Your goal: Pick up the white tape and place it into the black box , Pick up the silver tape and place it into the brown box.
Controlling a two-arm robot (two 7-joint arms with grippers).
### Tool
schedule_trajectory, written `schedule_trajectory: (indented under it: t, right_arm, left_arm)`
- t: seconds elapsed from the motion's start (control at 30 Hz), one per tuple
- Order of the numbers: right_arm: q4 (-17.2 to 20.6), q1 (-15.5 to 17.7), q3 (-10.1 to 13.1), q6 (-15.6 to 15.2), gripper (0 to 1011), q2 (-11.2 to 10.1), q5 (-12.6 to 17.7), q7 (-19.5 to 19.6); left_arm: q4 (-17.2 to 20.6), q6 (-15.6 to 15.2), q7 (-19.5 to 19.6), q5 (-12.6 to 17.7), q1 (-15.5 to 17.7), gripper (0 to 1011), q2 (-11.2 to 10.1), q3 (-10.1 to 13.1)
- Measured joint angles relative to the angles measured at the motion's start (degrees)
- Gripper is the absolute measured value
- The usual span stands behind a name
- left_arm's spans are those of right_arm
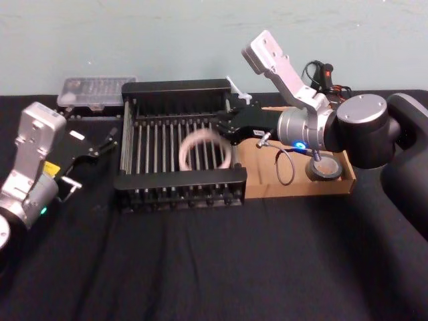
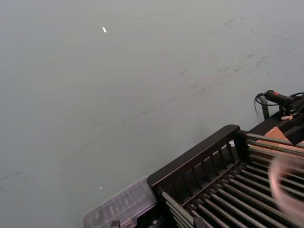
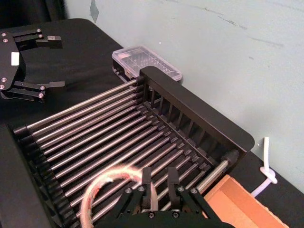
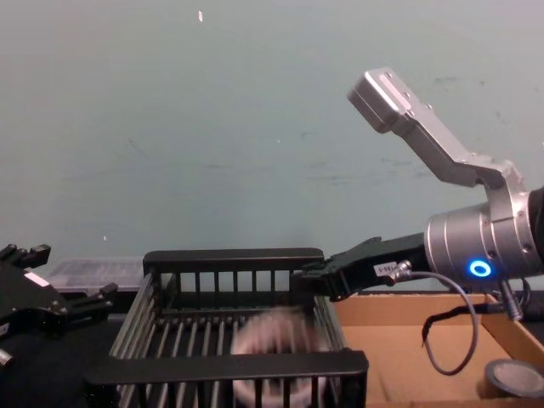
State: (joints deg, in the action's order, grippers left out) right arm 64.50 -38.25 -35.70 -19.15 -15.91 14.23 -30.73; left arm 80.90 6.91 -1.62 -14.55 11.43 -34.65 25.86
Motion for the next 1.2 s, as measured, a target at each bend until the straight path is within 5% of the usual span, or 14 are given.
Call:
schedule_trajectory:
  t: [0.83, 1.2]
  right_arm:
    - [0.5, 0.2, 0.2, -0.2, 961, -0.1, 0.0, 0.4]
    - [8.7, 6.3, 4.7, 1.8, 1002, -3.2, -0.6, 5.6]
  left_arm:
    - [0.0, 0.0, 0.0, 0.0, 0.0, 1002, 0.0, 0.0]
    - [0.0, 0.0, 0.0, 0.0, 0.0, 1001, 0.0, 0.0]
